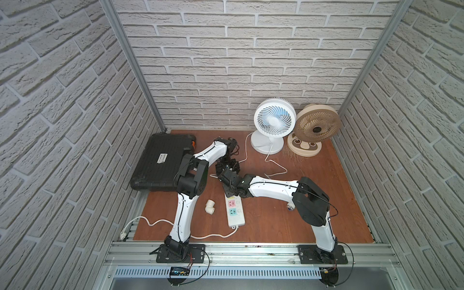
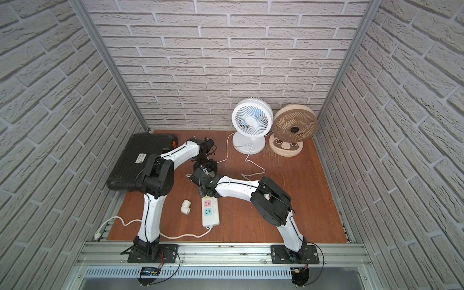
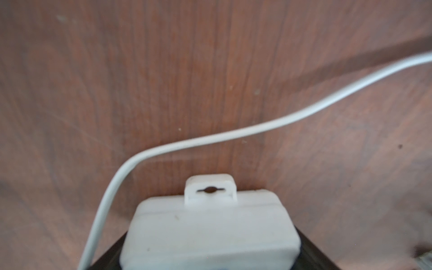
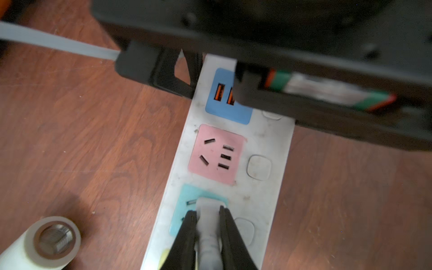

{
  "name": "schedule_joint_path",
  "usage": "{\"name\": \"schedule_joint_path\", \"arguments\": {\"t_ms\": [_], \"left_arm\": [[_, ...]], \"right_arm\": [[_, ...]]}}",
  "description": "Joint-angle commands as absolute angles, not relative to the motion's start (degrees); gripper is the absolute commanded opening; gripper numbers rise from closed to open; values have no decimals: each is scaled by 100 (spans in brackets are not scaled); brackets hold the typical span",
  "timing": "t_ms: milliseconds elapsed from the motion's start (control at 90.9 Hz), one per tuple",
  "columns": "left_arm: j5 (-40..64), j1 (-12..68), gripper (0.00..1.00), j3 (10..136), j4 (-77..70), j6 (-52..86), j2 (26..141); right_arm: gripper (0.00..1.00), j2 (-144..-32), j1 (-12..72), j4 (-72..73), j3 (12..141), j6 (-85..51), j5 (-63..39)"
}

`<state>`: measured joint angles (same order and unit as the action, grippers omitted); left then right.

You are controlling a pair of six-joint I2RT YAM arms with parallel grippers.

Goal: Unplug the desk fan from the power strip
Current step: Remove the plug from the socket.

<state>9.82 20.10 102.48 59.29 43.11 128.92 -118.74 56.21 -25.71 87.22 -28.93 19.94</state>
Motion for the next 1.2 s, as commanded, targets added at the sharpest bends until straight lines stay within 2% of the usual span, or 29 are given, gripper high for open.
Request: {"name": "schedule_joint_path", "arguments": {"t_ms": [0,396,891,1188], "left_arm": [[1230,2016,0,9829,6106,4315,13442],[1212,2011,0,9850,6135,4318,13427],[1213,2001,0,9886,6156,4307,13418],[1196,2001,0,9871,6153,4315,13413]], "right_arm": [[3,-11953,5794,-2774,9113,-2462,2725],[3,-11801,5774,-2472,8882,-2487,2593],[3,-10975,5010,-1292,7500,-3779,1156],[3,-10975,5012,-1315,7508,-3732,1222]]}}
